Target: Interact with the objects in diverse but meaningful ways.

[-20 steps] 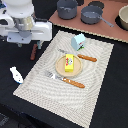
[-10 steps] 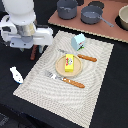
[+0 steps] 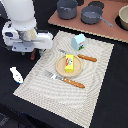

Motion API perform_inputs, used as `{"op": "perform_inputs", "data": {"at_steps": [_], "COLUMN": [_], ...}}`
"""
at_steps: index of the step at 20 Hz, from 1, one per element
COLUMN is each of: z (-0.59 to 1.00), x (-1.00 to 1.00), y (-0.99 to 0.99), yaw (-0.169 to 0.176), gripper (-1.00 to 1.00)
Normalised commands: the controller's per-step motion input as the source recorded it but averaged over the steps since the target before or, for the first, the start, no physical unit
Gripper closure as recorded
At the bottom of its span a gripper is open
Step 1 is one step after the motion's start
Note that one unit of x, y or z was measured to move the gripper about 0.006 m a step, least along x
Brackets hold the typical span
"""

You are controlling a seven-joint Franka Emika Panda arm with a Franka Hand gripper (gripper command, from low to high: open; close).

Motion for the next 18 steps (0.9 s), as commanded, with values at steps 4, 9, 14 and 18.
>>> {"op": "perform_inputs", "data": {"at_steps": [4, 9, 14, 18], "z": [-0.36, -0.34, 0.1, 0.99], "x": [-0.14, -0.19, -0.39, -0.14], "y": [0.06, 0.05, 0.01, 0.27], "yaw": [0.0, 0.0, -0.006, -0.125], "gripper": [1.0, 1.0, 1.0, 1.0]}}
